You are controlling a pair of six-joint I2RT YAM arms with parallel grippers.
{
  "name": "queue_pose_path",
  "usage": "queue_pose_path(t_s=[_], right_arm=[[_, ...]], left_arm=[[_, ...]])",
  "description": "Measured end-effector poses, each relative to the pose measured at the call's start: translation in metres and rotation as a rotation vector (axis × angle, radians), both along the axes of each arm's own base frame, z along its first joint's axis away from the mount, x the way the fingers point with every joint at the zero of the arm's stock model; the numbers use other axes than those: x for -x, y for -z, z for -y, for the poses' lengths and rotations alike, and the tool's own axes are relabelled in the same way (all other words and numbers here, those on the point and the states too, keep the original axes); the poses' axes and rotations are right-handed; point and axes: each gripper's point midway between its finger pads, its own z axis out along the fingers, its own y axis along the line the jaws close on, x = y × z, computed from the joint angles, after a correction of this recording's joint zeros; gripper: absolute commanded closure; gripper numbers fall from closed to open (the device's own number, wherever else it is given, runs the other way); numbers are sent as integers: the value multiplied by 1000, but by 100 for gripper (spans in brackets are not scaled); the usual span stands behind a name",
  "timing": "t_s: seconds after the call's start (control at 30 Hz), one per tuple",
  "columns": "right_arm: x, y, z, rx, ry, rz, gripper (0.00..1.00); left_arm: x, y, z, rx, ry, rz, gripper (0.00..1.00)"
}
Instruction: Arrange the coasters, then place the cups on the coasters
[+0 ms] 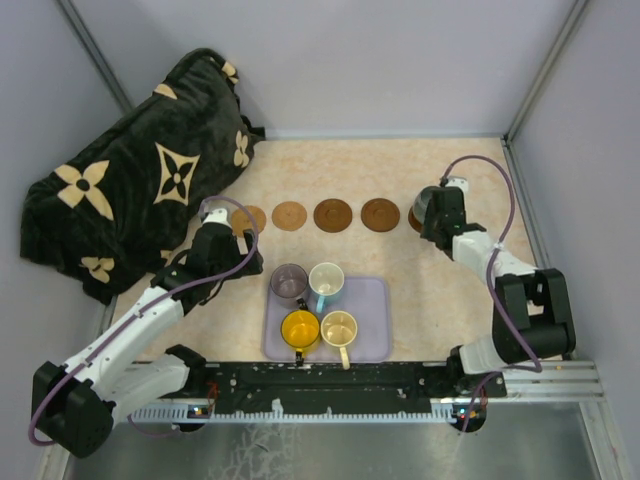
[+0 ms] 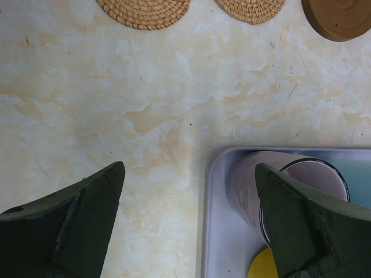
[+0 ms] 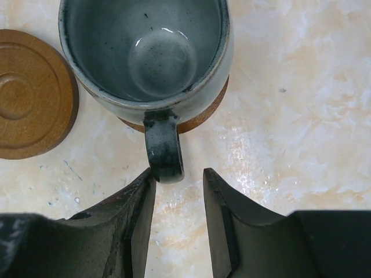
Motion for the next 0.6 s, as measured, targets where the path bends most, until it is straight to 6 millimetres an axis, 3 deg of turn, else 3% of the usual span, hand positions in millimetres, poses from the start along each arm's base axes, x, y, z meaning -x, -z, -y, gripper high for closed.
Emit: queue_pose_path(t_s=[0.1, 0.23, 0.47, 0.6], right_arm=[[1, -5, -2, -20, 2, 13, 46], [10, -13, -7, -61, 1, 29, 42], [33, -47, -20, -132, -9, 98, 42], [53, -72, -48, -175, -71, 143, 45]], left_arm=[[0, 0, 0, 1, -1, -1, 1], [0, 0, 0, 1, -1, -1, 1], [0, 0, 0, 1, 0, -1, 1], [0, 0, 0, 2, 1, -1, 1]])
